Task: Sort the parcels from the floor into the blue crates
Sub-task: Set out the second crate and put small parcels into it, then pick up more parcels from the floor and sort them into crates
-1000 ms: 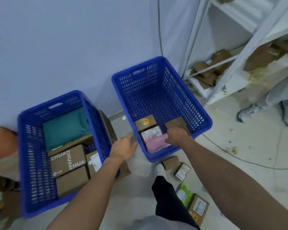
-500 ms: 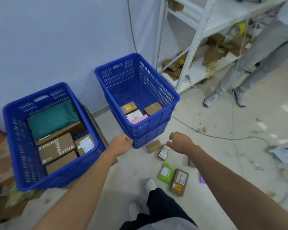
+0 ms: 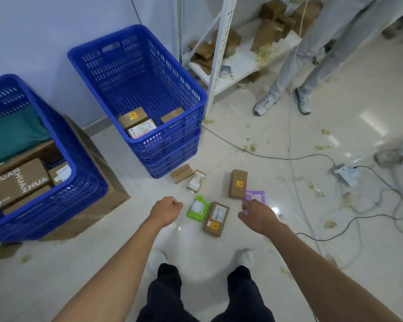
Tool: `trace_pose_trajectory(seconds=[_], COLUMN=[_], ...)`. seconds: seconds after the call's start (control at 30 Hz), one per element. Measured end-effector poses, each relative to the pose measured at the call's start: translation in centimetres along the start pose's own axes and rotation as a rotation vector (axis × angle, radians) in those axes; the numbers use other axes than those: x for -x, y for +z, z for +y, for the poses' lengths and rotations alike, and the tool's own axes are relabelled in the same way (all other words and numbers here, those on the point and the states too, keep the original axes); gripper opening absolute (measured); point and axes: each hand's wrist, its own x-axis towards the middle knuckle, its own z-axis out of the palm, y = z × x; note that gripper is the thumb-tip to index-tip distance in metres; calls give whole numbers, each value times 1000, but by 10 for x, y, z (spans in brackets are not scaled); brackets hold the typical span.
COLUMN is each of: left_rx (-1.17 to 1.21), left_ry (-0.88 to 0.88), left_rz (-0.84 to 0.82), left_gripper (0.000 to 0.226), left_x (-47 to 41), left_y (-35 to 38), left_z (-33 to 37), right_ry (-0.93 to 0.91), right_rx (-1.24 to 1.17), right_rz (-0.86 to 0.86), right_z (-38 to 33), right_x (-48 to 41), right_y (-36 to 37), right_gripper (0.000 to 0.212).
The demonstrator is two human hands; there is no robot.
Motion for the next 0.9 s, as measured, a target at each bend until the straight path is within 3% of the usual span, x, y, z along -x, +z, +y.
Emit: trace_pose_trajectory(seconds=[0.27, 0.53, 0.73, 0.9], left_rx=[-15, -180, -269, -229], left_ry=[-129, -152, -161, -216], left_rz=[-29, -37, -54, -49], left_gripper=[19, 21, 21, 27], left_x=[-24, -141, -259, -359], left_y=[149, 239, 302, 368], left_z=[13, -38, -121, -186], right_ry=[-43, 14, 53, -8], right_rx=[45, 49, 0, -6], right_rz=[-211, -314, -307, -176], right_z=[103, 153, 169, 179], right_x=[-40, -126, -236, -340], right_y=[75, 190, 310, 394], right_gripper=[46, 46, 50, 49])
